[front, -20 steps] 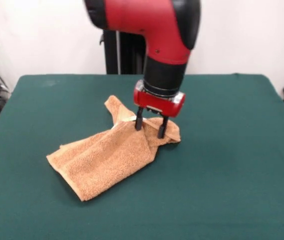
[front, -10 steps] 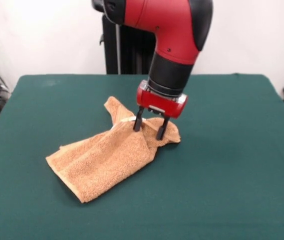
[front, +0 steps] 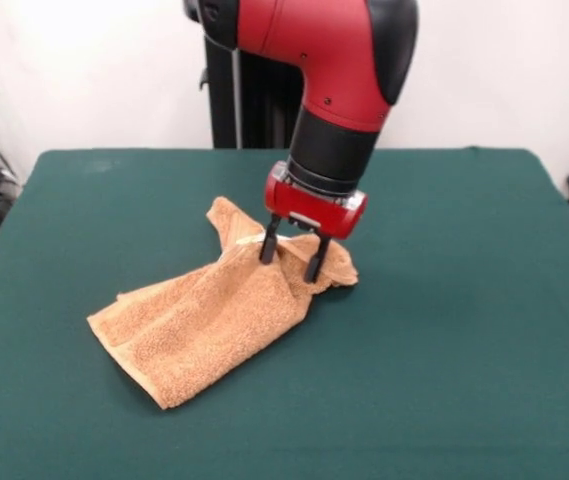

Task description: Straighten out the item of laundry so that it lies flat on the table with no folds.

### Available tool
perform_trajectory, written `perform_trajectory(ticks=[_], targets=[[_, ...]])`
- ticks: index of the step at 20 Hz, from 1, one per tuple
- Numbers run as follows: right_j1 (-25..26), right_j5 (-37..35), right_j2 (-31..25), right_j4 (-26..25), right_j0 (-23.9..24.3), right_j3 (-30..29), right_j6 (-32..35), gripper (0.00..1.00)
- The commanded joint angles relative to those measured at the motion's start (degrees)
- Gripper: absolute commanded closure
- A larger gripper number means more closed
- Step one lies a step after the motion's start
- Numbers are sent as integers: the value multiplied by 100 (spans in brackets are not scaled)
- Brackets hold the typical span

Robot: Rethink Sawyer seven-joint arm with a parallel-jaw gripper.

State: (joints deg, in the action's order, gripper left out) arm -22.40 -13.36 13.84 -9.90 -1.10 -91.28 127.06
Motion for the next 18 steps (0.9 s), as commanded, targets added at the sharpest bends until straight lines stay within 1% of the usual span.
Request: perform_trajectory(ticks=[1,2,5,10,16,18], targets=[[357,482,-189,343,17,-95,1066,0],[341,559,-250,348,67,-136,1017,100],[330,670,-267,310,99,-157,992,100],[270,574,-306,442,115,-220,1070,100],[245,526,-459,415,236,-189,918,100],[253,537,-434,426,213,-194,947,100]])
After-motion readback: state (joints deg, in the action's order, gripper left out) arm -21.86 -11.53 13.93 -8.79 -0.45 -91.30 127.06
